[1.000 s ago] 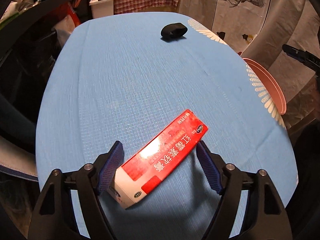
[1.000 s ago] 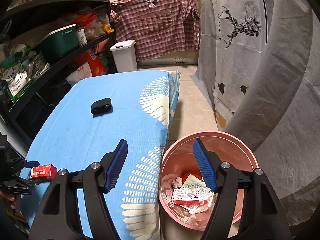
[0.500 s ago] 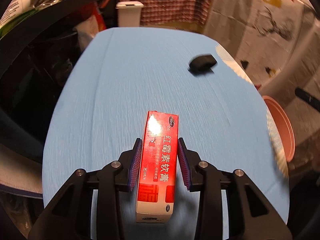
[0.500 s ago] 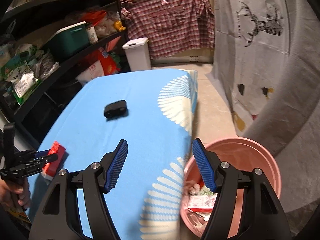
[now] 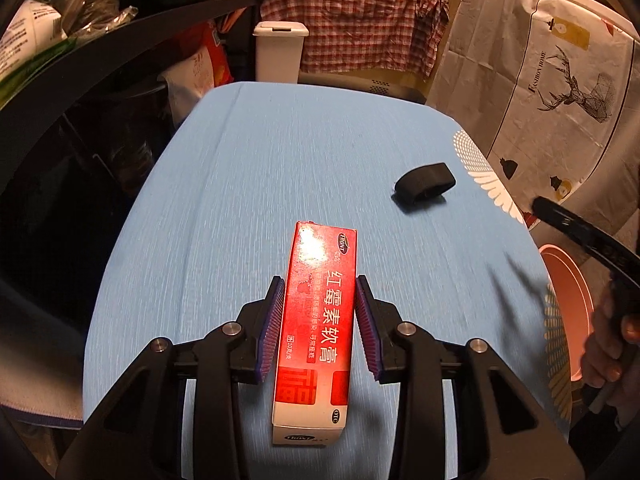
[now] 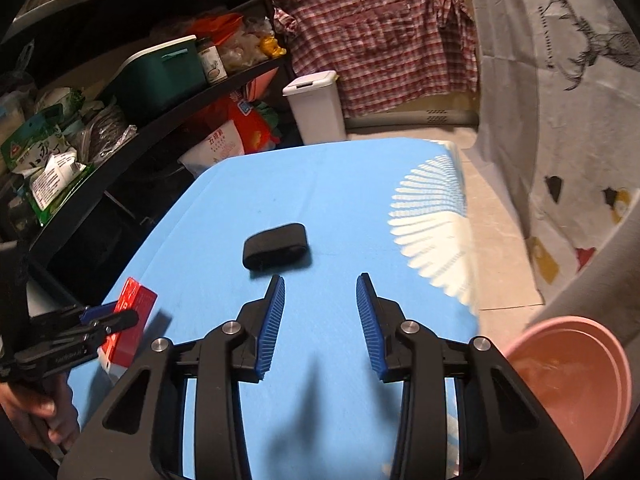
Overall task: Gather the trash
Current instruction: 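Grasp the black rubber object with the right tool while the left tool holds the red box, then carry the red box and black object over the pink bin with both tools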
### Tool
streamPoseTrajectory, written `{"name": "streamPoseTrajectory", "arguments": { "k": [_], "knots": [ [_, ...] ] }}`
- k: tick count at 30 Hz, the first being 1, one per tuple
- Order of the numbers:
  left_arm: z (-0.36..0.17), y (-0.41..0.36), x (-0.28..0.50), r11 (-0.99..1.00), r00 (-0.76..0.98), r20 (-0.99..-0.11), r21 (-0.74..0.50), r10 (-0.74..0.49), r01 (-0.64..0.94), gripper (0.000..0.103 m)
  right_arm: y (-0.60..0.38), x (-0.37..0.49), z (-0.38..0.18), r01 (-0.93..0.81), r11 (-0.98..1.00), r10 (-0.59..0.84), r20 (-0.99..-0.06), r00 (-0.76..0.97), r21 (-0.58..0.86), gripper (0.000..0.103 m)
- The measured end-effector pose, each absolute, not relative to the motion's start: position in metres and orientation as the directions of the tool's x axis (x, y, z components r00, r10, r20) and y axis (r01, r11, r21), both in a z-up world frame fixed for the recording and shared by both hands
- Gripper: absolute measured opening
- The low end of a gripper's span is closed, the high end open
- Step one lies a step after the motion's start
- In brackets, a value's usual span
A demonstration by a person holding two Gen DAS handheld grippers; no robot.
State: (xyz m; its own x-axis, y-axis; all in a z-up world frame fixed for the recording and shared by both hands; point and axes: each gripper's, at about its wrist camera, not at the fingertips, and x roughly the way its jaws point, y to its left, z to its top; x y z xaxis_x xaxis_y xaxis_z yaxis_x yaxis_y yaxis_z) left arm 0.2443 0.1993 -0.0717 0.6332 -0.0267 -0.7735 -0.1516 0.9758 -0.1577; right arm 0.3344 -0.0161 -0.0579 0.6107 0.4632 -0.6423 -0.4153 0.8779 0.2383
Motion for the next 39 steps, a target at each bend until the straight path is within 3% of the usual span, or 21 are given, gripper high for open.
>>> {"name": "streamPoseTrajectory", "arguments": {
  "k": [16, 21, 23, 39],
  "knots": [
    [-0.070, 0.197, 0.254, 0.977, 0.632, -0.775, -0.149, -0.021, -0.151, 0.035, 0.042, 0.404, -0.094, -0.441, 0.835, 0.537, -0.662, 0.523, 0.329, 0.038],
    [-0.070, 0.199, 0.254, 0.977, 0.633, -0.774, -0.150, -0.019, -0.154, 0.035, 0.045, 0.406, -0.101, -0.441, 0.839, 0.528, -0.673, 0.517, 0.319, 0.014],
    [-0.069, 0.199, 0.254, 0.976, 0.634, -0.773, -0.152, -0.018, -0.158, 0.035, 0.046, 0.404, -0.097, -0.451, 0.836, 0.531, -0.665, 0.524, 0.313, 0.010],
    [-0.042, 0.183, 0.241, 0.979, 0.670, -0.742, -0.140, -0.006, -0.147, 0.035, 0.007, 0.341, -0.019, -0.520, 0.824, 0.542, -0.578, 0.610, 0.223, 0.008]
  ]
}}
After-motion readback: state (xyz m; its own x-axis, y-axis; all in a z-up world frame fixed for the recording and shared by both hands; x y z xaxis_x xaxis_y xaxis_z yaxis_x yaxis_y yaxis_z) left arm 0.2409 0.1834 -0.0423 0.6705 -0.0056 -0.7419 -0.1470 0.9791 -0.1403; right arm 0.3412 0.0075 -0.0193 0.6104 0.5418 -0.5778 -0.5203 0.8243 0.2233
